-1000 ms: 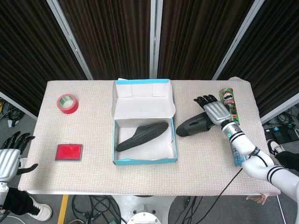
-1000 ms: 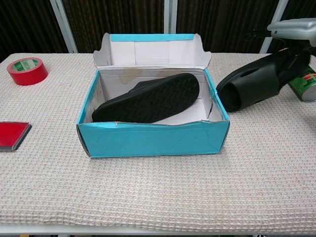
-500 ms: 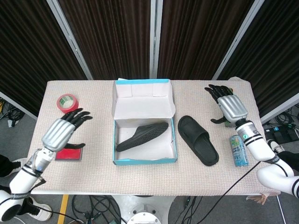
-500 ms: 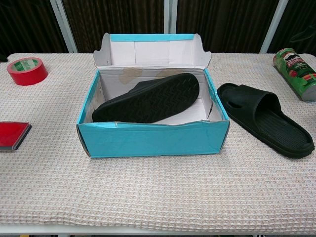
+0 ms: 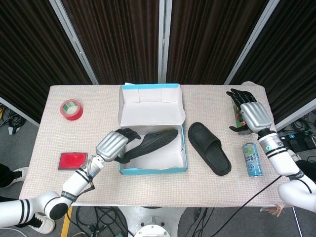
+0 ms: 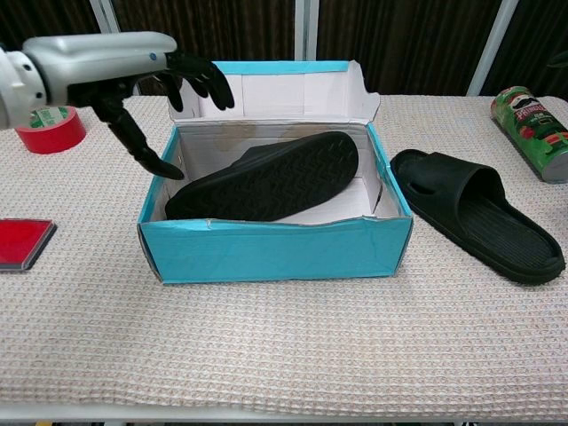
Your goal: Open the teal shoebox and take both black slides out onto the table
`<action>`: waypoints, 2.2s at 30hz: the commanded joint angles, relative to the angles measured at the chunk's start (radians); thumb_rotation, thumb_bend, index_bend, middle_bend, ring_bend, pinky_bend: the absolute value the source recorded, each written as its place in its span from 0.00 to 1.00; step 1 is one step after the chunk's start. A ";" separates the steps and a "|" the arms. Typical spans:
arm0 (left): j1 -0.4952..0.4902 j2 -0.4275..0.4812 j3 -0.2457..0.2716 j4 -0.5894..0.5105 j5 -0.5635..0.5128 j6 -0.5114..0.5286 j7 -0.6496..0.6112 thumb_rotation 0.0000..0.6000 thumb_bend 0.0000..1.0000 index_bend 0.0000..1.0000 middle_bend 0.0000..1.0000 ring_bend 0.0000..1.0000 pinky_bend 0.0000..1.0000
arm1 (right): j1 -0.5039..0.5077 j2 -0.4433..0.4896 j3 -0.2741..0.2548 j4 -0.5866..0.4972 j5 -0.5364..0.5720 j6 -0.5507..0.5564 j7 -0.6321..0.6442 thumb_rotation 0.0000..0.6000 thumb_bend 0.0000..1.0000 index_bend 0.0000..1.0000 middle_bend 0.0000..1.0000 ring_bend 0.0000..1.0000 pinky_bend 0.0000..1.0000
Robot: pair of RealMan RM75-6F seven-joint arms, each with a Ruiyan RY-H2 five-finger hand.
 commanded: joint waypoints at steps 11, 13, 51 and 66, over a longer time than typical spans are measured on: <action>-0.216 -0.219 -0.025 0.088 -0.510 0.095 0.354 1.00 0.06 0.19 0.23 0.20 0.38 | -0.016 0.007 -0.001 0.008 -0.011 0.019 0.030 1.00 0.02 0.00 0.00 0.00 0.00; -0.228 -0.239 -0.022 0.099 -0.552 0.126 0.375 1.00 0.06 0.19 0.23 0.22 0.40 | -0.017 0.008 -0.002 0.014 -0.016 0.021 0.036 1.00 0.02 0.00 0.00 0.00 0.00; -0.143 -0.297 0.034 0.236 -0.176 0.228 0.012 1.00 0.44 0.60 0.68 0.69 0.87 | -0.025 0.000 0.010 0.036 -0.020 0.035 0.085 1.00 0.03 0.00 0.00 0.00 0.00; 0.122 -0.016 -0.009 0.021 -0.006 0.493 -0.309 1.00 0.43 0.60 0.67 0.69 0.88 | -0.025 0.005 0.010 0.029 -0.022 0.034 0.086 1.00 0.03 0.00 0.00 0.00 0.00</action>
